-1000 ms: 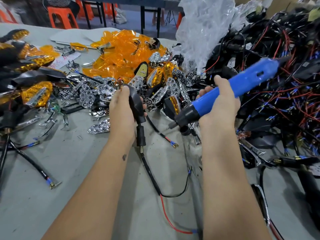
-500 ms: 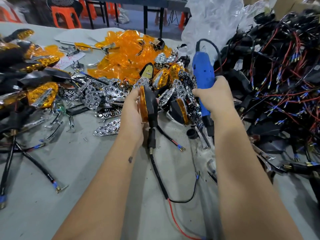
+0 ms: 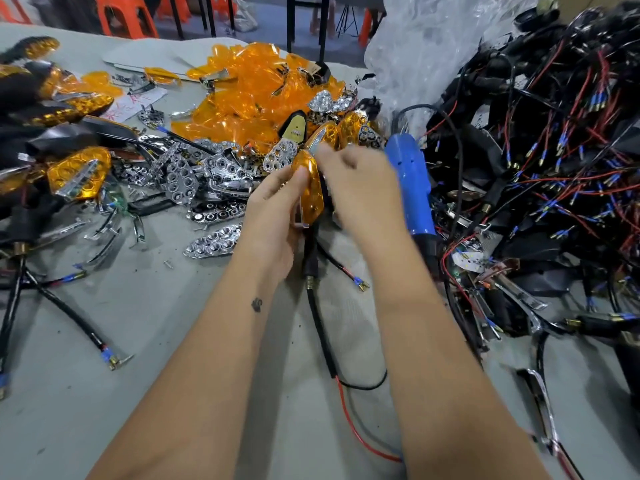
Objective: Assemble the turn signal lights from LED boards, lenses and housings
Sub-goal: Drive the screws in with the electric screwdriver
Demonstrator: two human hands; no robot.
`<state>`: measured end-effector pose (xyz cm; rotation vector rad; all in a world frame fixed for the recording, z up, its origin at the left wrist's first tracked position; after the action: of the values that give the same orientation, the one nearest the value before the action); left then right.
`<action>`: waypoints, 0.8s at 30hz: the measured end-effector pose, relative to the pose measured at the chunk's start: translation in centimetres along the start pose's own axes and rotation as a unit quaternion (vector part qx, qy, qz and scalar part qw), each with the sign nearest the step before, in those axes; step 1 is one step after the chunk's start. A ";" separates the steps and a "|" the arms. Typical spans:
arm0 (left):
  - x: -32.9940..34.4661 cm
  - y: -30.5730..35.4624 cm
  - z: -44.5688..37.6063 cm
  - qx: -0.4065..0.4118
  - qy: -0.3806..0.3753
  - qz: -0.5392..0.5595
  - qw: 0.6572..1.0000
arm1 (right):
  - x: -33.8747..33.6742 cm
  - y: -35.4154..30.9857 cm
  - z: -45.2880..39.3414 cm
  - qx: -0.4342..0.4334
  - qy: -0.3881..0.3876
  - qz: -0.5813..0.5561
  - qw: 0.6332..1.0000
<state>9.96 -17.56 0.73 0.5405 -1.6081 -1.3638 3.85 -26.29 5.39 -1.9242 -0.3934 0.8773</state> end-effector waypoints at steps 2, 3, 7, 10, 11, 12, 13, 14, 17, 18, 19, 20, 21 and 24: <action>0.0 -0.1 0.2 0.002 0.013 -0.002 1.000 | 1.7 0.3 1.4 0.013 -0.049 -0.046 0.998; 0.0 -0.2 0.3 0.002 0.019 0.006 1.000 | 2.1 0.7 1.8 0.022 -0.052 -0.076 0.996; 0.2 -0.3 0.5 -0.035 -0.020 0.100 0.994 | 2.5 1.6 2.7 0.018 -0.044 -0.103 0.994; 0.1 -0.1 0.4 -0.030 -0.033 0.093 0.995 | 2.7 1.8 3.1 -0.038 -0.020 -0.082 0.996; 0.0 -0.1 0.4 -0.024 -0.033 0.098 0.994 | 2.7 1.7 3.2 -0.054 -0.012 -0.075 0.996; -0.1 0.1 0.4 -0.017 -0.031 0.113 0.993 | 2.7 1.6 3.2 -0.067 -0.003 -0.066 0.996; -0.2 0.2 0.3 -0.013 -0.028 0.133 0.991 | 2.8 1.5 3.3 -0.079 0.006 -0.059 0.995; -0.3 0.3 0.3 -0.014 -0.029 0.152 0.988 | 2.9 1.3 3.4 -0.087 0.014 -0.050 0.995; -0.4 0.4 0.4 -0.027 -0.028 0.163 0.986 | 3.1 1.2 3.6 -0.087 0.025 -0.044 0.995; -0.4 0.4 0.5 -0.027 -0.026 0.158 0.987 | 3.1 1.3 3.5 -0.073 0.017 -0.055 0.996; -0.4 0.3 0.5 -0.024 -0.019 0.151 0.988 | 3.1 1.4 3.4 -0.050 0.003 -0.075 0.996; -0.5 0.3 0.5 -0.015 -0.011 0.138 0.990 | 3.1 1.4 3.3 -0.024 -0.019 -0.102 0.994; -0.7 0.4 0.5 -0.003 -0.002 0.121 0.993 | 3.1 1.4 3.3 -0.007 -0.046 -0.129 0.991; -1.2 0.9 0.6 0.028 0.009 0.120 0.992 | 3.4 1.2 3.3 0.004 -0.101 -0.137 0.985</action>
<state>10.21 -15.98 1.11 0.3762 -1.6430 -1.1361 3.74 -22.74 1.96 -1.7273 -0.7554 0.8899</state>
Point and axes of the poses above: each hand's wrist, its own z-axis away from the middle knuckle, its own x-axis out of the palm, y = z × x, the point moved 2 cm from there along -z, towards the middle knuckle, and after that the axes turned 7 degrees about -z, right-handed, at the moved point
